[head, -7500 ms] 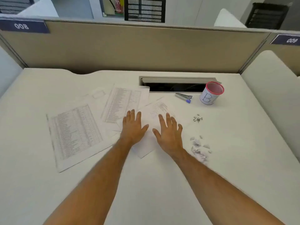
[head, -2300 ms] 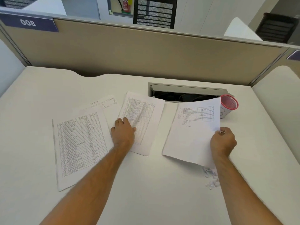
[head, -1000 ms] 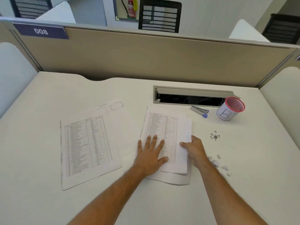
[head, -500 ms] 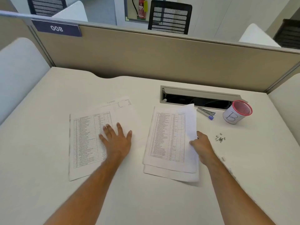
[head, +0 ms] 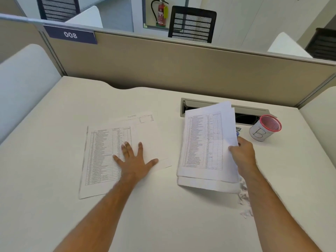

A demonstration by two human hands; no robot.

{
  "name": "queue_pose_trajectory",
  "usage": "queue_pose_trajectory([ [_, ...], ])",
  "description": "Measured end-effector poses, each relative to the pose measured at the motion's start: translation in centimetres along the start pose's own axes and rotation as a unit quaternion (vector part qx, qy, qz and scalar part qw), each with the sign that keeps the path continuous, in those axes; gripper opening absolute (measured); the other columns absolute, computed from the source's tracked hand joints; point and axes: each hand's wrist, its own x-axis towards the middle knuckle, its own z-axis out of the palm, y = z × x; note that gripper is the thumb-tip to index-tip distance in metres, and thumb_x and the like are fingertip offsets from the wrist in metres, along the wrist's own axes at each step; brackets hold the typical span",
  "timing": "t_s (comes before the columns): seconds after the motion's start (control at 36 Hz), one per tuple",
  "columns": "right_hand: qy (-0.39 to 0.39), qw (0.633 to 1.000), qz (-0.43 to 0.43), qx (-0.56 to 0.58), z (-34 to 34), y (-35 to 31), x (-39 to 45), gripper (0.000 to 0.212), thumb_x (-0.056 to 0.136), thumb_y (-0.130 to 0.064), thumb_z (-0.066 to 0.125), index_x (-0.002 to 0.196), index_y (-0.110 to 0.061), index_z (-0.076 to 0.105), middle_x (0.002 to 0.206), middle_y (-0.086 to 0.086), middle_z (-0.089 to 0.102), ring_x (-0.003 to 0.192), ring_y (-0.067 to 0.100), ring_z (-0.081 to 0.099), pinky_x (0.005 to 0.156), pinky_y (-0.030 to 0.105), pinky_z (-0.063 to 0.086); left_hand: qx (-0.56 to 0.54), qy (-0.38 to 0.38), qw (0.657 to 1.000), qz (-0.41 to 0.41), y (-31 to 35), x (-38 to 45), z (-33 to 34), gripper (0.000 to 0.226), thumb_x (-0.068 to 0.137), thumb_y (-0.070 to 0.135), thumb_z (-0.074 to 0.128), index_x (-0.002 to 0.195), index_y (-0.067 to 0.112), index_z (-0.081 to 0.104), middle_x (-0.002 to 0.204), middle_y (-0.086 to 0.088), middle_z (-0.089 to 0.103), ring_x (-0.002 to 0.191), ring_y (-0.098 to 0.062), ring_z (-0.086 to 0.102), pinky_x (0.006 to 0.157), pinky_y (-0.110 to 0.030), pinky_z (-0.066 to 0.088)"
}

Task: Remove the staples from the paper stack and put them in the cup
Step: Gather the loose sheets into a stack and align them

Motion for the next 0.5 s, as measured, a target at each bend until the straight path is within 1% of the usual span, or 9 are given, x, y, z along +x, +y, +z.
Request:
queue_pose_trajectory([
  [0.08, -0.028, 0.997, 0.014, 0.07, -0.3, -0.2, -0.4, 0.036, 0.087, 0.009, 0.053, 0.105, -0.016, 0.07, 0.106, 0.012, 0.072, 0.093, 0.036, 0.067, 0.085, 0.042, 0.054, 0.013, -0.002, 1.0, 0.027, 0.3, -0.5, 0.5, 0.107, 0.084, 0.092, 0.021, 0.164, 0.03, -0.014, 0.167, -0.022, -0.029, 0.156, -0.037, -0.027, 0.119, -0.072, -0.013],
  [0.14, -0.06, 0.992, 0.025, 0.111, -0.4, -0.3, -0.7, 0.038, 0.088, 0.012, 0.056, 0.113, -0.013, 0.071, 0.108, 0.012, 0.074, 0.097, 0.036, 0.069, 0.092, 0.047, 0.055, 0.02, -0.006, 0.999, 0.049, 0.7, -1.1, 1.2, 0.104, 0.085, 0.091, 0.021, 0.163, 0.032, -0.015, 0.167, -0.02, -0.03, 0.156, -0.035, -0.028, 0.118, -0.071, -0.015],
  [0.19, -0.094, 0.986, 0.035, 0.134, -0.1, -0.3, -1.0, 0.038, 0.09, 0.013, 0.057, 0.12, -0.007, 0.07, 0.11, 0.012, 0.074, 0.099, 0.035, 0.07, 0.095, 0.047, 0.055, 0.025, -0.006, 0.997, 0.07, 1.3, -1.8, 2.0, 0.098, 0.09, 0.086, 0.021, 0.163, 0.032, -0.016, 0.167, -0.019, -0.03, 0.156, -0.035, -0.028, 0.118, -0.071, -0.015],
  [0.28, -0.143, 0.979, 0.038, 0.138, 0.9, -0.1, -1.4, 0.036, 0.091, 0.011, 0.059, 0.122, -0.004, 0.069, 0.112, 0.012, 0.075, 0.103, 0.035, 0.071, 0.097, 0.047, 0.055, 0.03, 0.0, 0.995, 0.094, 2.5, -3.3, 2.5, 0.088, 0.101, 0.069, 0.028, 0.164, 0.026, -0.015, 0.171, -0.016, -0.022, 0.159, -0.034, -0.018, 0.123, -0.068, -0.006],
  [0.33, -0.17, 0.976, 0.041, 0.129, 1.7, 0.0, -1.9, 0.036, 0.092, 0.01, 0.06, 0.123, -0.003, 0.069, 0.113, 0.011, 0.075, 0.105, 0.033, 0.071, 0.095, 0.046, 0.056, 0.009, 0.031, 0.994, 0.101, 2.9, -4.0, 2.4, 0.088, 0.102, 0.059, 0.042, 0.166, 0.023, -0.007, 0.174, -0.015, -0.006, 0.161, -0.033, -0.001, 0.125, -0.064, 0.006],
  [0.39, -0.188, 0.974, 0.045, 0.119, 2.5, 0.2, -2.3, 0.035, 0.091, 0.01, 0.06, 0.122, -0.003, 0.069, 0.112, 0.011, 0.076, 0.105, 0.033, 0.071, 0.092, 0.043, 0.057, -0.044, 0.087, 0.992, 0.084, 2.8, -4.1, 2.0, 0.084, 0.101, 0.053, 0.052, 0.166, 0.02, 0.01, 0.172, -0.016, 0.014, 0.157, -0.033, 0.018, 0.123, -0.059, 0.017],
  [0.42, -0.194, 0.973, 0.046, 0.117, 3.0, 0.4, -2.5, 0.034, 0.091, 0.01, 0.059, 0.12, -0.003, 0.07, 0.112, 0.011, 0.076, 0.105, 0.033, 0.071, 0.093, 0.044, 0.057, -0.079, 0.114, 0.988, 0.065, 2.4, -4.0, 1.7, 0.078, 0.102, 0.05, 0.052, 0.165, 0.019, 0.018, 0.169, -0.016, 0.022, 0.155, -0.034, 0.023, 0.122, -0.058, 0.019],
  [0.47, -0.197, 0.973, 0.046, 0.109, 4.1, 0.8, -2.9, 0.033, 0.09, 0.011, 0.059, 0.114, -0.007, 0.072, 0.11, 0.01, 0.076, 0.104, 0.034, 0.071, 0.095, 0.046, 0.056, -0.134, 0.154, 0.979, 0.009, 1.3, -3.2, 1.1, 0.067, 0.105, 0.045, 0.048, 0.162, 0.016, 0.027, 0.167, -0.019, 0.026, 0.153, -0.037, 0.024, 0.123, -0.058, 0.019],
  [0.5, -0.195, 0.974, 0.045, 0.103, 4.6, 1.0, -3.1, 0.032, 0.09, 0.01, 0.059, 0.111, -0.01, 0.073, 0.109, 0.009, 0.077, 0.103, 0.033, 0.071, 0.096, 0.048, 0.056, -0.144, 0.161, 0.976, -0.024, 0.6, -2.8, 0.6, 0.067, 0.105, 0.045, 0.048, 0.161, 0.014, 0.028, 0.166, -0.021, 0.025, 0.153, -0.039, 0.023, 0.123, -0.058, 0.018],
])
